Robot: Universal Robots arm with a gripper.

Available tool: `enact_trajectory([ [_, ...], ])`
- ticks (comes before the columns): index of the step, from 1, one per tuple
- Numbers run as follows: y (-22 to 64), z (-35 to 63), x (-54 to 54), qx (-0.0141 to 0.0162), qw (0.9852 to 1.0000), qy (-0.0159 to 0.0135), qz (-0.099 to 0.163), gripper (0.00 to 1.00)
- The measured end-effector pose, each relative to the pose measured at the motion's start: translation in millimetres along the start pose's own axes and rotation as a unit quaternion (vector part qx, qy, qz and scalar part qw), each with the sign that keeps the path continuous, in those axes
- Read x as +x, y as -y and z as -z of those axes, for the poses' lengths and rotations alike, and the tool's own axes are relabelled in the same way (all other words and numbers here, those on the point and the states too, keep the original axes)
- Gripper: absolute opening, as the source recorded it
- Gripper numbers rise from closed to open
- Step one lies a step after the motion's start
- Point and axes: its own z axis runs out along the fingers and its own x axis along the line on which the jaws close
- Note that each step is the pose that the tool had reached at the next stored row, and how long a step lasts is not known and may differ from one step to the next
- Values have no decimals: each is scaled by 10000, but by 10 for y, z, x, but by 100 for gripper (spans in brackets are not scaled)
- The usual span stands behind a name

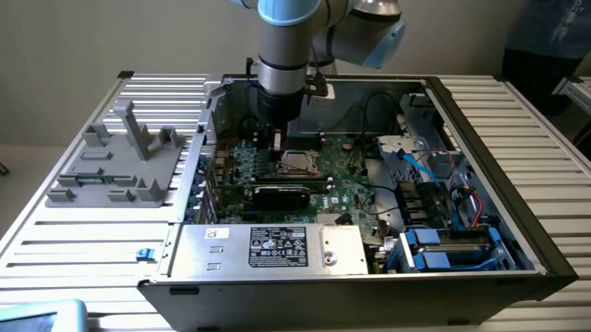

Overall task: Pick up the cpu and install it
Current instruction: 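Close the cpu cover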

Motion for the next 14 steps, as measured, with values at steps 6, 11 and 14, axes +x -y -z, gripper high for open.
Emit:
enact_trajectory([
  [6, 117, 203, 6, -19, 10000, 0, 1, 11],
  [11, 203, 332, 10, -72, 10000, 0, 3, 11],
  [14, 233, 420, 13, -90, 10000, 0, 4, 11],
])
